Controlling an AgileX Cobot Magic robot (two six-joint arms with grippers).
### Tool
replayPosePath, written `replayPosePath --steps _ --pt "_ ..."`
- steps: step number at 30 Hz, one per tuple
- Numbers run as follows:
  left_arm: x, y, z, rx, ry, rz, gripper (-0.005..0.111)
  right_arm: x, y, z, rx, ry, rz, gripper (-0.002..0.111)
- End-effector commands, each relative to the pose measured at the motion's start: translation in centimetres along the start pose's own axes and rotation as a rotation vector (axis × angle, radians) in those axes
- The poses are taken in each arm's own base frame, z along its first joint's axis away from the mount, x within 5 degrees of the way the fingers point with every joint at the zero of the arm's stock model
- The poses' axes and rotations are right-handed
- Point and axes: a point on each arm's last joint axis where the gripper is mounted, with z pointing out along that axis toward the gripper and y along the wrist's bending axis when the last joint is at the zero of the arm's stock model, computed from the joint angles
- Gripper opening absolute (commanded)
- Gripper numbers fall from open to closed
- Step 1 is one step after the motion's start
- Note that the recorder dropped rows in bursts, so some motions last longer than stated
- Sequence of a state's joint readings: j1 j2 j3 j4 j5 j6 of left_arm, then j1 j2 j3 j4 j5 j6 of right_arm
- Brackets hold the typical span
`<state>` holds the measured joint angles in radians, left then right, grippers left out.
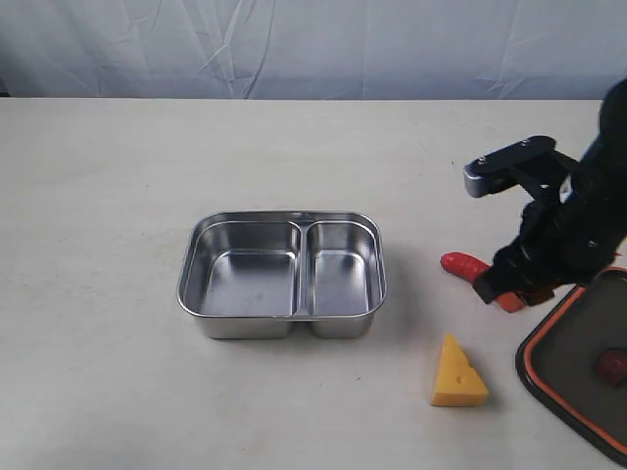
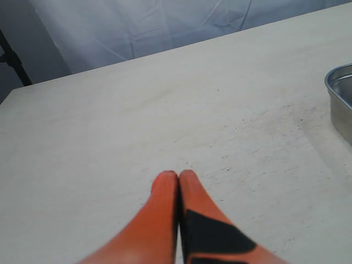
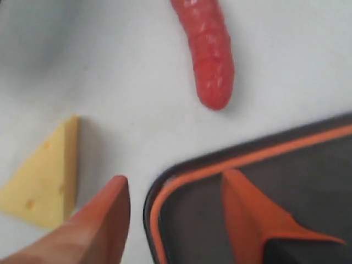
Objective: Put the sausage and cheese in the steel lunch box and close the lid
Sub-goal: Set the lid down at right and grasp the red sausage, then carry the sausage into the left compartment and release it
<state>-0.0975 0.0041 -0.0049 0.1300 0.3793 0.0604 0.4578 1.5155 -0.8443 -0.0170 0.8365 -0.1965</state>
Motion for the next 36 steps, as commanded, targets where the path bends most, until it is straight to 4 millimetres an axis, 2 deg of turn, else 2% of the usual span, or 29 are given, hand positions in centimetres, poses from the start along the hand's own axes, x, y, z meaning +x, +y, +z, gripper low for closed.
replayPosePath --steps 1,5,9,19,20,22,23,25,30,33,36 --pt "0.0 0.0 0.0 0.004 -0.014 0.001 0.000 -3.6 -1.6 2.5 0.002 -0.026 0.053 0.051" --pt "0.0 0.0 0.0 0.004 -0.014 0.001 0.000 -5.4 -2.4 4.5 0.011 -0.008 0.047 0.051" --pt "0.0 0.0 0.0 0.004 -0.014 0.001 0.000 -6.2 -2.8 6.4 0.029 0.022 0.009 0.051" --pt "0.0 0.0 0.0 0.004 -0.014 0.001 0.000 -6.6 -3.1 10.1 0.039 0.071 -0.027 0.050" --pt "0.0 0.0 0.0 0.004 -0.014 0.001 0.000 -6.5 -3.1 10.2 0.036 0.076 -0.026 0.046" --pt "0.0 0.0 0.0 0.004 -0.014 0.001 0.000 -6.4 -3.1 10.3 0.034 0.090 -0.026 0.032" --pt "0.0 0.0 0.0 0.004 -0.014 0.001 0.000 -6.3 -3.0 10.3 0.031 0.100 -0.024 0.019" --pt "0.0 0.0 0.0 0.004 -0.014 0.001 0.000 -6.2 -2.9 10.0 0.021 0.114 -0.014 0.000" --pt "0.0 0.0 0.0 -0.001 -0.014 0.015 0.000 -6.3 -2.4 7.8 -0.025 0.080 0.053 0.000" --pt "0.0 0.0 0.0 -0.001 -0.014 0.015 0.000 -6.4 -1.9 5.2 -0.062 0.022 0.102 0.000" --pt "0.0 0.0 0.0 -0.001 -0.014 0.015 0.000 -6.5 -0.9 1.5 -0.103 -0.086 0.129 0.000"
